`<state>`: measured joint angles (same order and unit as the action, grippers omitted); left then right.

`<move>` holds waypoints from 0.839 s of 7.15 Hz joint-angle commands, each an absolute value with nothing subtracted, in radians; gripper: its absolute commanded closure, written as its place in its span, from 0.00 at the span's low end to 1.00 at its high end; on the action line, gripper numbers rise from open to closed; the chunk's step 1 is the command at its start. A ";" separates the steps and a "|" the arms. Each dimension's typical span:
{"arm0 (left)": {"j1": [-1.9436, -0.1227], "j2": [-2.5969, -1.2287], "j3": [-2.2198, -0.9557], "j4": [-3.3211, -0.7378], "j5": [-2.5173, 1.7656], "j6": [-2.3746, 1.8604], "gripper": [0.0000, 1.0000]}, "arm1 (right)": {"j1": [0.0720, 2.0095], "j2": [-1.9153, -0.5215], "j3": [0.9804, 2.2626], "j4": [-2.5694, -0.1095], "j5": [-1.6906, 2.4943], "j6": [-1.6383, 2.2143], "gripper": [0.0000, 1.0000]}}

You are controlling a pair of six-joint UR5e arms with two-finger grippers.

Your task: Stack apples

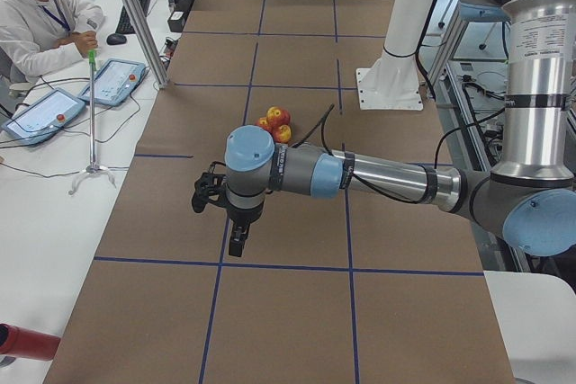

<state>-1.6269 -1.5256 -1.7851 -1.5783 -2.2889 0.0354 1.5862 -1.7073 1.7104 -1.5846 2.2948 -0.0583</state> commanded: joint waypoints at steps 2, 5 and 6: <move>-1.618 -1.528 -1.746 -1.580 -2.476 0.041 0.00 | 1.586 -1.707 1.710 -1.585 2.295 -0.058 0.00; -1.614 -1.564 -1.726 -1.572 -2.477 0.041 0.00 | 1.586 -1.707 1.710 -1.585 2.295 -0.058 0.00; -1.615 -1.549 -1.717 -1.575 -2.477 0.041 0.00 | 1.586 -1.707 1.710 -1.585 2.295 -0.058 0.00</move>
<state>-1.6152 -1.5513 -1.7247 -1.5761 -2.4760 0.0414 1.5861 -1.7073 1.7104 -1.5846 2.2948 -0.0583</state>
